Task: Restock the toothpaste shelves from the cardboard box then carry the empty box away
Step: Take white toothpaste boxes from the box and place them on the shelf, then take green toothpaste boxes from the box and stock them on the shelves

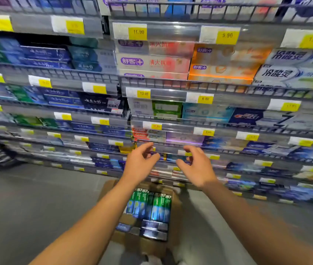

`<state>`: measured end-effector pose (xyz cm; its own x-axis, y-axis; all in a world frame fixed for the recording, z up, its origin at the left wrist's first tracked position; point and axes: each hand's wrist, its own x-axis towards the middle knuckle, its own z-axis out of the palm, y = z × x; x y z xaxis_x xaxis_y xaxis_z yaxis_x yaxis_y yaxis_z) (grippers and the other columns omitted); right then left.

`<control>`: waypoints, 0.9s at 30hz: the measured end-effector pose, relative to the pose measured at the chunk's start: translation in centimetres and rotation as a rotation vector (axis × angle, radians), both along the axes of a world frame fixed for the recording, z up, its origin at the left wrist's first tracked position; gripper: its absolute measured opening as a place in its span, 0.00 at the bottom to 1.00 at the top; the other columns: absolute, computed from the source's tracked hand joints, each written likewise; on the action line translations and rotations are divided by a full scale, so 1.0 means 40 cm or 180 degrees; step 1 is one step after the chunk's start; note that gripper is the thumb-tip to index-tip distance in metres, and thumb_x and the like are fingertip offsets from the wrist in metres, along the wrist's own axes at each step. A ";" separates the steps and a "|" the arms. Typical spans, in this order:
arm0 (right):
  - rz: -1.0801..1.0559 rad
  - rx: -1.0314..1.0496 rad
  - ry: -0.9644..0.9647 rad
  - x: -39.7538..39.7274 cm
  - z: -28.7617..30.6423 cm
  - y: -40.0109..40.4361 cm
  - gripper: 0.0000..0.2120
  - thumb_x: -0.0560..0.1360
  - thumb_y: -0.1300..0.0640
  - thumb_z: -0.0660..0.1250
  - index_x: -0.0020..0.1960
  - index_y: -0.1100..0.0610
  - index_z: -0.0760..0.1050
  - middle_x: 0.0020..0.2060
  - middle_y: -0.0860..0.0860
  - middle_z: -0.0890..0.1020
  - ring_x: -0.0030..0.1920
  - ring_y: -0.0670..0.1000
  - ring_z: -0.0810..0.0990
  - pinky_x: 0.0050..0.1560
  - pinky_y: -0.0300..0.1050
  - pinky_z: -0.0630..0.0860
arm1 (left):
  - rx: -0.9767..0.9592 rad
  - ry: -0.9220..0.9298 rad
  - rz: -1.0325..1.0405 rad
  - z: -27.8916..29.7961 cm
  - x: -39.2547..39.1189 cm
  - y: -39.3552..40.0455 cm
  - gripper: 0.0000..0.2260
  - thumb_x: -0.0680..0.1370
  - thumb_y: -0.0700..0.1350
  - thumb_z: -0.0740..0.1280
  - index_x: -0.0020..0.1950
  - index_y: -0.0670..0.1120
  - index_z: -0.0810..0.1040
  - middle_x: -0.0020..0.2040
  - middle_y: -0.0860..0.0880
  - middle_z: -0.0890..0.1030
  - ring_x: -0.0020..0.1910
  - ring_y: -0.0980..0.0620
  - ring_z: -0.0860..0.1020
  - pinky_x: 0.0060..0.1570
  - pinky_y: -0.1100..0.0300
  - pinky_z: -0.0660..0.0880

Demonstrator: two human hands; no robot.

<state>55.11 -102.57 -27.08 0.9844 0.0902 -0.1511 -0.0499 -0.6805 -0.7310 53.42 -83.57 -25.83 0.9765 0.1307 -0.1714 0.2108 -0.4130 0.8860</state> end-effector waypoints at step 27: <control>-0.0283 -0.0436 0.1659 -0.275 -0.736 0.283 0.19 0.74 0.50 0.69 0.63 0.54 0.74 0.55 0.51 0.76 0.53 0.53 0.78 0.57 0.47 0.75 | 0.0066 0.1734 0.0202 -0.696 -0.199 0.406 0.21 0.72 0.49 0.73 0.64 0.46 0.78 0.54 0.51 0.81 0.50 0.55 0.79 0.53 0.63 0.72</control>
